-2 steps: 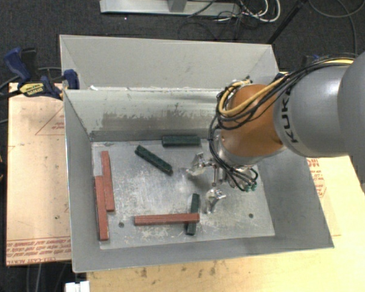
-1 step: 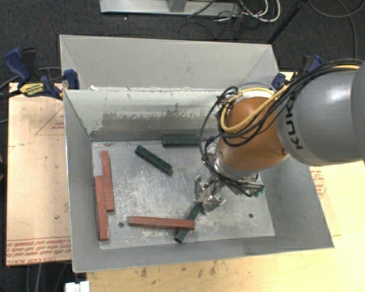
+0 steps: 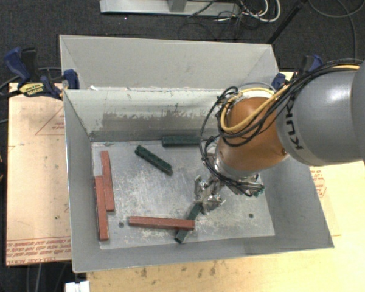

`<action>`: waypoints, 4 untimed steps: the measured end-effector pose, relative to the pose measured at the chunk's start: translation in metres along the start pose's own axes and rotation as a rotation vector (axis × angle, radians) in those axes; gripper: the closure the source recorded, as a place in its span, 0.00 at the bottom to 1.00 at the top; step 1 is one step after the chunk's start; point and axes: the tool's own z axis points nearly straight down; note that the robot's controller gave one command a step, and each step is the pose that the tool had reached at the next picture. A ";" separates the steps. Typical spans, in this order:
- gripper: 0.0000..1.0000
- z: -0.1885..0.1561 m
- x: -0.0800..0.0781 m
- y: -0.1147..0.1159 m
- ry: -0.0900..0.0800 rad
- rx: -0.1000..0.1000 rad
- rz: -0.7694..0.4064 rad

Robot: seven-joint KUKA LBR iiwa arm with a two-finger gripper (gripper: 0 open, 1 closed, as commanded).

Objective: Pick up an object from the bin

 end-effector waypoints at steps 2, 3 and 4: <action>0.00 0.004 0.002 0.000 0.013 -0.014 -0.012; 0.00 0.004 0.001 -0.001 0.014 -0.014 -0.014; 0.00 0.004 0.001 -0.001 0.014 -0.014 -0.015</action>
Offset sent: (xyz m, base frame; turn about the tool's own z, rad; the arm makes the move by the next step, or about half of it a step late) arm -0.0021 -0.0022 -0.0080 -0.0151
